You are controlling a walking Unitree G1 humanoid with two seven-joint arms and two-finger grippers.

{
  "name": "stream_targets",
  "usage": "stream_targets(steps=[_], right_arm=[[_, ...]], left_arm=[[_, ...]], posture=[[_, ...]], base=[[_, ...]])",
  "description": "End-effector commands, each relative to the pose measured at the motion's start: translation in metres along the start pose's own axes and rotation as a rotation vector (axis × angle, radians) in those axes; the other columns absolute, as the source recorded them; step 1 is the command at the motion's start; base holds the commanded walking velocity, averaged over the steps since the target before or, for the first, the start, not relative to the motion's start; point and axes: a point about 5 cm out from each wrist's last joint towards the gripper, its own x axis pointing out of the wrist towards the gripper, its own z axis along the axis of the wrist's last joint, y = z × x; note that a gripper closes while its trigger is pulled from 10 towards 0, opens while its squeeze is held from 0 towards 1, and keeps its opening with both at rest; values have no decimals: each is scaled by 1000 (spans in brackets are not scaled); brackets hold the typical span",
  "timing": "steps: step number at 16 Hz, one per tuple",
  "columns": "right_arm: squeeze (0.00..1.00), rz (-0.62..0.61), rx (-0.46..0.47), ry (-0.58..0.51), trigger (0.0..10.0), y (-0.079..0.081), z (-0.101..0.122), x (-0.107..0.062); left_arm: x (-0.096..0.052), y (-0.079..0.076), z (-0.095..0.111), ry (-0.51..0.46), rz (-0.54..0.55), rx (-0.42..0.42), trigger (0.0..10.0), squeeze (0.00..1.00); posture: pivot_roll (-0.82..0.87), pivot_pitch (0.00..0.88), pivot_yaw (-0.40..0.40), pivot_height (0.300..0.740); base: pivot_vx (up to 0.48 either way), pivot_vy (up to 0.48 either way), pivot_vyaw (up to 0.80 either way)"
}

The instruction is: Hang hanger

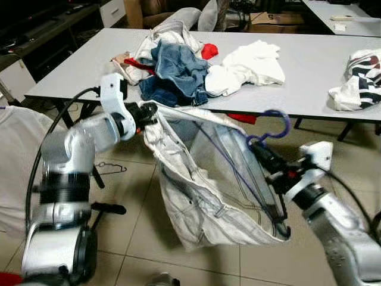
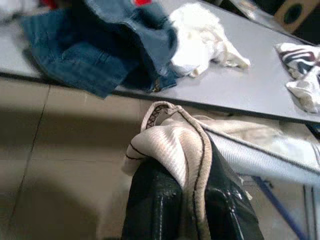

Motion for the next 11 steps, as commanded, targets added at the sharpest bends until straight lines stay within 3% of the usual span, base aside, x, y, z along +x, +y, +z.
stream_targets(steps=[1, 7, 9, 11], right_arm=[[0, -142, -33, -140, 10000, -23, 36, -12], [0, -98, 0, -166, 10000, -14, 59, -2], [0, -102, 3, -168, 10000, -14, 60, 0], [0, -104, -36, -96, 10000, -11, 50, 6]], left_arm=[[-13, 25, -5, -11, 148, 64, 0, 0], [-14, 14, -60, 123, 110, 166, 0, 0], [-13, 6, -59, 105, 71, 146, 0, 0], [-11, -16, -37, 17, -21, 161, 0, 0]], posture=[[19, 0, 50, 740], [14, 0, 35, 740], [14, 0, 34, 740], [22, 0, 26, 740]], base=[[0, 0, 0], [0, 0, 0], [0, 0, 0], [0, 0, 0]])
